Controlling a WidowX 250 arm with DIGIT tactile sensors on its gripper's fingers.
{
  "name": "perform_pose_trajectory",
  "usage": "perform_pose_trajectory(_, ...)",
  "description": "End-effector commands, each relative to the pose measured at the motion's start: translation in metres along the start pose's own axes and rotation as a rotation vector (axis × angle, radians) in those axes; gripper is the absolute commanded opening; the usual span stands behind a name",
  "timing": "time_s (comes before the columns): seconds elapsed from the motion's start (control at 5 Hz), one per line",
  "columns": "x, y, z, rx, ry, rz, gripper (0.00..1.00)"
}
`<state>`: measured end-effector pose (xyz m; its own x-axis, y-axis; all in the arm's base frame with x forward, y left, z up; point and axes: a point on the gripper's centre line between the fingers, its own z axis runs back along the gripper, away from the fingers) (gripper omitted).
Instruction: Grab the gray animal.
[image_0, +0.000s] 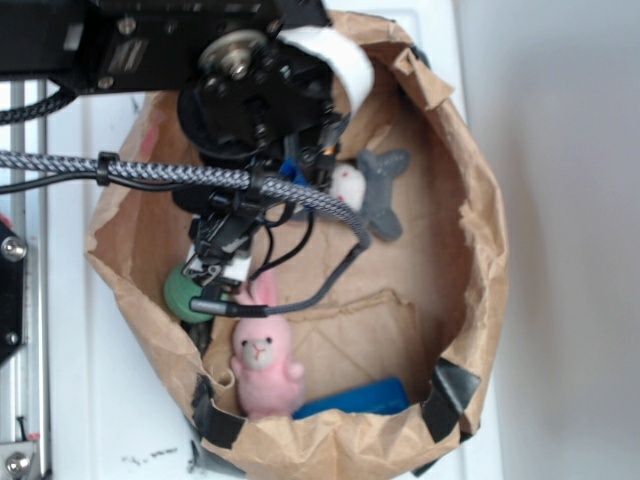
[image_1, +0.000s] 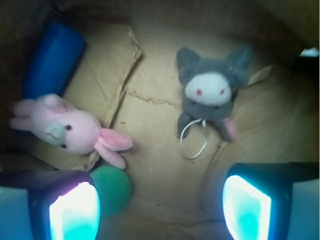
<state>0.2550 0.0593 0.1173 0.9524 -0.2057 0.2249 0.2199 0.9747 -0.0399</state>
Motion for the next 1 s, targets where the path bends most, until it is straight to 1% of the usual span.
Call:
perform_pose_trajectory(0.0,0.009,-0.001,-0.013,0.078,-0.149,0.006,1.00)
perform_pose_trajectory(0.2,0.040,0.011,-0.010,0.061,-0.141,0.019,1.00)
perform_pose_trajectory(0.4,0.059,0.014,-0.012,0.040,-0.134,0.021,1.00)
perform_pose_trajectory(0.6,0.073,0.013,-0.022,0.061,-0.128,0.027,1.00)
perform_pose_trajectory(0.8,0.082,0.009,-0.041,0.073,-0.122,0.034,1.00)
